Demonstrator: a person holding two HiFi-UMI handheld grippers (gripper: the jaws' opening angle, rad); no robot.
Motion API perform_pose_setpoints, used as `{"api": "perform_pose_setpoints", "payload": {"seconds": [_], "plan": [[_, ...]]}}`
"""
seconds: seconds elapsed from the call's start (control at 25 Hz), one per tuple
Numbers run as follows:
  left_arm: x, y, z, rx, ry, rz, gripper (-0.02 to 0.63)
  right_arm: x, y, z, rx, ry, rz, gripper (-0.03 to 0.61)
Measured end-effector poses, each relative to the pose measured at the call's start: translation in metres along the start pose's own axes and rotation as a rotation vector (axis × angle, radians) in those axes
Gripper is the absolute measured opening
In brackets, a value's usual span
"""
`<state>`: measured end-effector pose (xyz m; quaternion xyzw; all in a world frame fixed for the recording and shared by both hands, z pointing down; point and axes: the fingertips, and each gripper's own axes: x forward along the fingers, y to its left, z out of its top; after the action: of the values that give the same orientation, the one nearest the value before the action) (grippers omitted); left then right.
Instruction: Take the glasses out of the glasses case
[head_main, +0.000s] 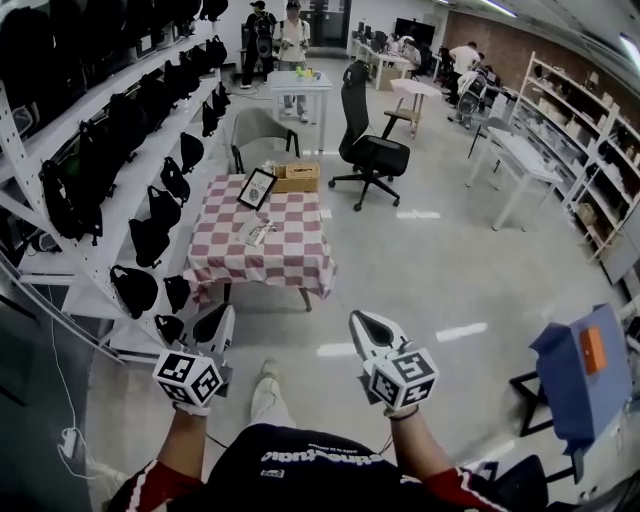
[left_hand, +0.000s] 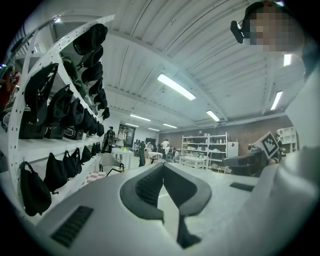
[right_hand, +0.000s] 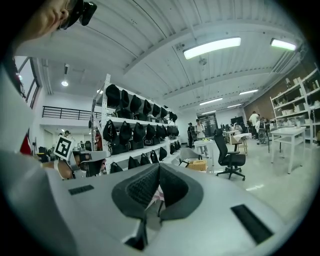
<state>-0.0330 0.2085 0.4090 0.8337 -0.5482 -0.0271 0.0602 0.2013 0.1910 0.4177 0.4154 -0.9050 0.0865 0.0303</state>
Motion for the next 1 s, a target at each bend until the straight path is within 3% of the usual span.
{"api": "perform_pose_setpoints", "payload": {"seconds": [1.0], "plan": [[0.126,0.076,0.008,-0.023,0.01,-0.039,0.006,0.108,-0.057,0.024,-0.005,0.043,-0.033,0.003]]}}
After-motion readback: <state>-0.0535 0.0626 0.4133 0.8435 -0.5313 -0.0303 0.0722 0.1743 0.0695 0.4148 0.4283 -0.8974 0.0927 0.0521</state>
